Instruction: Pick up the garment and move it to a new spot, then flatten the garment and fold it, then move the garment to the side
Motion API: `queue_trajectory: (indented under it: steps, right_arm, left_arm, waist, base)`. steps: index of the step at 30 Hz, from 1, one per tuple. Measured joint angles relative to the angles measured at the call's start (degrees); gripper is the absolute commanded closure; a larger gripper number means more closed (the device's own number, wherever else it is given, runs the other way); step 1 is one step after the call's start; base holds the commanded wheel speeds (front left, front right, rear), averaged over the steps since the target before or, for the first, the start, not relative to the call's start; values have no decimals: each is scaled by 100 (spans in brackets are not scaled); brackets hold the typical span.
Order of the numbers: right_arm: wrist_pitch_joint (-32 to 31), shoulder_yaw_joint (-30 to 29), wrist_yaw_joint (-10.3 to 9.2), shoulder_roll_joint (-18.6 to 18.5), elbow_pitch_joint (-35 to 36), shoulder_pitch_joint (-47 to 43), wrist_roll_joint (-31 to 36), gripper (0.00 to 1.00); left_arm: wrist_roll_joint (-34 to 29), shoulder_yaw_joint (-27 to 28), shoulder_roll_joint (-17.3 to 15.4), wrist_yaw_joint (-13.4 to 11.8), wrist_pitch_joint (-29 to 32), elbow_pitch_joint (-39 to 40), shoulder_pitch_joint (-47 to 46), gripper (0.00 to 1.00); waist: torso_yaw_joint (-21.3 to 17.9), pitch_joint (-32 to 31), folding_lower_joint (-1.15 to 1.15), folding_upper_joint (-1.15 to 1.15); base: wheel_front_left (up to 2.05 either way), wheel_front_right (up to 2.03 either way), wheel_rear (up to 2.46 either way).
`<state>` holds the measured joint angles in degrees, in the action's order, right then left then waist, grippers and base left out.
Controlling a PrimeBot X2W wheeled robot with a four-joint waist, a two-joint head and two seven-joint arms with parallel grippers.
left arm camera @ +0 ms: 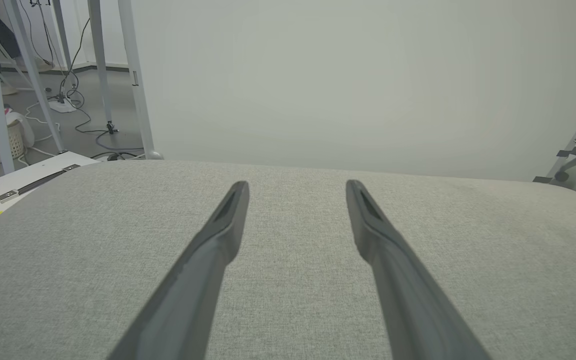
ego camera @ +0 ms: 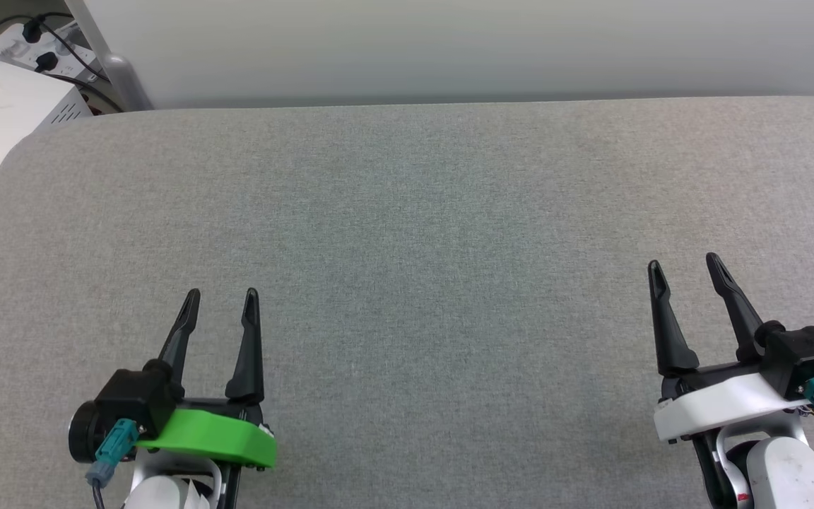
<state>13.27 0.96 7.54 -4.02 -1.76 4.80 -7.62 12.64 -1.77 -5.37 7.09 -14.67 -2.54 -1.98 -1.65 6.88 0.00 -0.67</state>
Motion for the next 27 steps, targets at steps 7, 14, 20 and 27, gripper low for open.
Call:
queue_trajectory:
  steps: [7,14,20,27]
  right_arm:
    - [46,2,0,22,-45,0,0,0]
    - [70,42,0,48,-107,0,-1,0]
    - [60,44,0,48,-115,0,-3,100]
    - [8,40,0,48,-114,0,-2,100]
  left_arm:
    - [4,1,37,8,0,23,81,0]
    - [11,4,42,8,0,48,104,0]
    - [20,-47,33,7,9,60,104,100]
    - [-3,-45,33,-7,62,62,104,100]
  waist:
    - [-6,-5,0,0]
    - [-12,-29,0,0]
    - [-15,-39,0,0]
    - [-7,-71,0,0]
  base:
    - [0,0,0]
    - [0,0,0]
    - [0,0,0]
    - [0,0,0]
